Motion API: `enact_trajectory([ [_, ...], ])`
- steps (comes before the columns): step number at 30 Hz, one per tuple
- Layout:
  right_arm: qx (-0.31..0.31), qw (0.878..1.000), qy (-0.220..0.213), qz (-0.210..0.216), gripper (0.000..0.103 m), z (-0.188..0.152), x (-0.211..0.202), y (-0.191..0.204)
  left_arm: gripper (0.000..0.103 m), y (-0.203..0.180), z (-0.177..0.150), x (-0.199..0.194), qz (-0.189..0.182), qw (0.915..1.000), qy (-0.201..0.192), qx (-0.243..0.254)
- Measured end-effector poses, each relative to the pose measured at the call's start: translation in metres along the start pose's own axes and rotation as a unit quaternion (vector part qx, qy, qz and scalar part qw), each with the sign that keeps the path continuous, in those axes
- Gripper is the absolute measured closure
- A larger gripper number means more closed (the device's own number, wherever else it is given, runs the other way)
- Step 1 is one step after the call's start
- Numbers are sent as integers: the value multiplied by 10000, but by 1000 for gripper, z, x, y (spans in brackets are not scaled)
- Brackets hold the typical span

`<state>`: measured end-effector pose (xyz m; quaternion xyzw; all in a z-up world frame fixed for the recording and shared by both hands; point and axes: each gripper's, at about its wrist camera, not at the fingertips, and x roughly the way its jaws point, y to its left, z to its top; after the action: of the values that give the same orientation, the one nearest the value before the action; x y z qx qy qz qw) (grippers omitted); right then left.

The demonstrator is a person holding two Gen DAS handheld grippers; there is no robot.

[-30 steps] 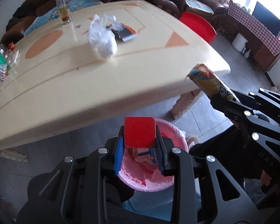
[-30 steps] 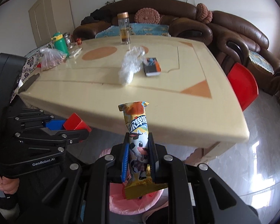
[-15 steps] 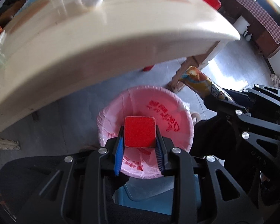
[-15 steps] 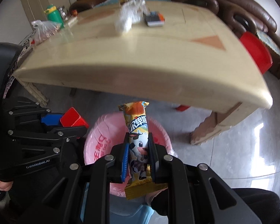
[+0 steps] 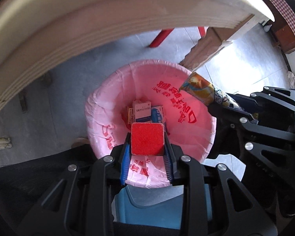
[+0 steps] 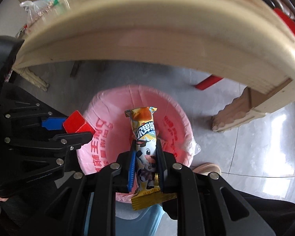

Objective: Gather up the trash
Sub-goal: 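Carry the red cube and snack bar over the pink bin, then open both tools to drop the cube and snack bar into the bin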

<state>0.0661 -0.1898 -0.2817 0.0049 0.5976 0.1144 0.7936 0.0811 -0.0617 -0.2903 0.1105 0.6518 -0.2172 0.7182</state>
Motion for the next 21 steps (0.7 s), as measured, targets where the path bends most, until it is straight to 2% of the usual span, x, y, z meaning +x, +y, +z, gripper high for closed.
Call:
enact_trajectory([
  [4, -28, 9997, 229, 45, 85, 1, 20, -4, 73, 6, 3, 20, -72, 9993, 335, -111],
  [13, -91, 9979, 627, 140, 85, 2, 55, -8, 73, 2, 7, 61, 42, 9955, 948, -80],
  [19, -20, 9964, 806, 279, 84, 3, 68, -12, 73, 2, 10, 71, 59, 9940, 1091, -59],
  [21, 12, 9954, 892, 357, 84, 2, 74, -13, 65, 2, 11, 71, 78, 9935, 1136, -35],
])
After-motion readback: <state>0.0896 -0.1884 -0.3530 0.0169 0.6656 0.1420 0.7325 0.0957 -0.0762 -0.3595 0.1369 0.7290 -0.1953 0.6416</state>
